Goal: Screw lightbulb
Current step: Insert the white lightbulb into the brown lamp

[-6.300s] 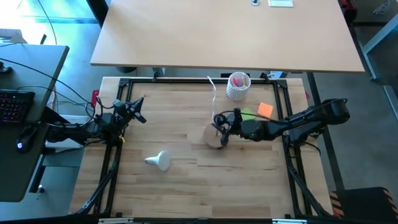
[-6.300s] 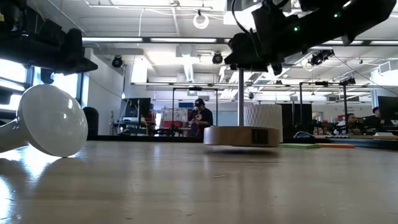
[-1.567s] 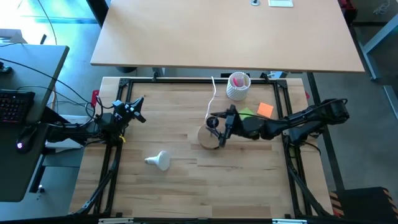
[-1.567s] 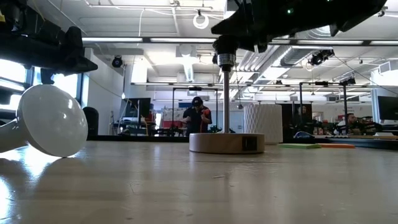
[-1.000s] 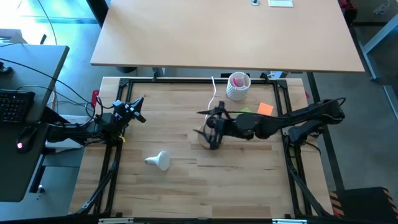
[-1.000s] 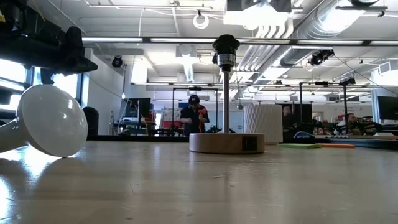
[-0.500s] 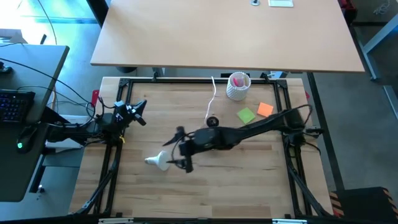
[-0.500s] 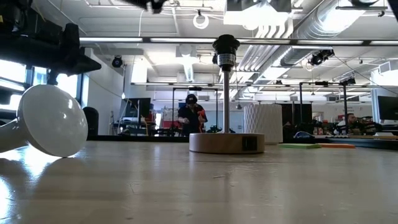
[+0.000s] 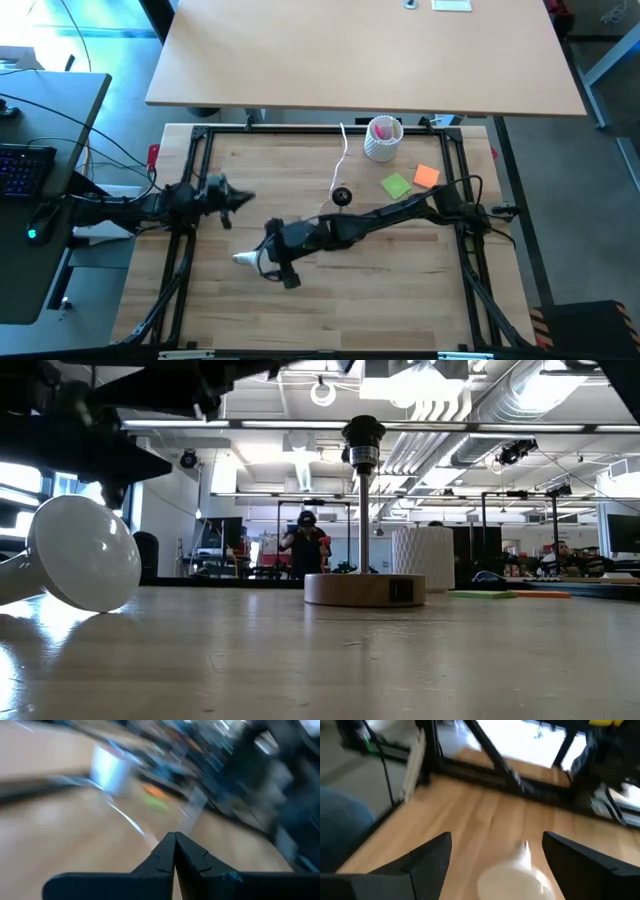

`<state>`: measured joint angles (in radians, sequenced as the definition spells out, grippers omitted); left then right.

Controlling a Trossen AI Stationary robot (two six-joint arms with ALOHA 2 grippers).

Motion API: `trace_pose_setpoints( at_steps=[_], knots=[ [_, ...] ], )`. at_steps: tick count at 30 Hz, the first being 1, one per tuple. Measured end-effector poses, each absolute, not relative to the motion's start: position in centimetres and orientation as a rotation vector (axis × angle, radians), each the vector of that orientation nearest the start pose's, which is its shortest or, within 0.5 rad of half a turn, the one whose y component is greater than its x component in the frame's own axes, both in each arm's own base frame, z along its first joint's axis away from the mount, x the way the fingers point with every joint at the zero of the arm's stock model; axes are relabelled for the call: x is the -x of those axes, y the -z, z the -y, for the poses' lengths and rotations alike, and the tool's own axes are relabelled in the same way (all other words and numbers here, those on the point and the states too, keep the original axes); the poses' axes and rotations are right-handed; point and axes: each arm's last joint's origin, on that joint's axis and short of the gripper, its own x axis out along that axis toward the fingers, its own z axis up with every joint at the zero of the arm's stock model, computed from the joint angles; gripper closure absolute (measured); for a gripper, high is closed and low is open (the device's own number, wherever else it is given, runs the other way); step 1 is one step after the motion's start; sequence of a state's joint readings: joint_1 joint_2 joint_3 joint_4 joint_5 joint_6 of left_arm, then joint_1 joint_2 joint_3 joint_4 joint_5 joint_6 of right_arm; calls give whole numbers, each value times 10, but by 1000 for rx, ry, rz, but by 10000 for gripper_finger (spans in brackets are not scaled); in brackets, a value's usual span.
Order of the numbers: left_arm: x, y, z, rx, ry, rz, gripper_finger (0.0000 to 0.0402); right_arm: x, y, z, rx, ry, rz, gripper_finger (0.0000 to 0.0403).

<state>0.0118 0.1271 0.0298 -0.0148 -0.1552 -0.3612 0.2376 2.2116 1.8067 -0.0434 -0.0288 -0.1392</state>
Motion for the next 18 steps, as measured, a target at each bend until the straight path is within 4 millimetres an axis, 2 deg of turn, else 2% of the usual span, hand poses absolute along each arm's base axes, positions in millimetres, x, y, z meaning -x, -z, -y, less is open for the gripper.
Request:
trace_pose_setpoints(
  at_steps=[2, 4, 9, 14, 18],
  knots=[
    [-104, -161, -1, 356, -69, -214, 401, -490, -239, -136, 224, -221, -472, 93],
    [-102, -165, 1, 375, -45, -340, 401, -480, -246, -153, 272, -137, -491, 93],
    [-105, -195, 6, 343, -50, -478, 401, -467, -254, -183, 331, -5, -477, 93],
    [-119, -228, 15, 325, -3, -517, 401, -466, -252, -183, 260, 54, -480, 93],
    [-130, -236, 25, 284, 37, -602, 401, -467, -251, -180, 240, 51, -483, 93]
  ],
)
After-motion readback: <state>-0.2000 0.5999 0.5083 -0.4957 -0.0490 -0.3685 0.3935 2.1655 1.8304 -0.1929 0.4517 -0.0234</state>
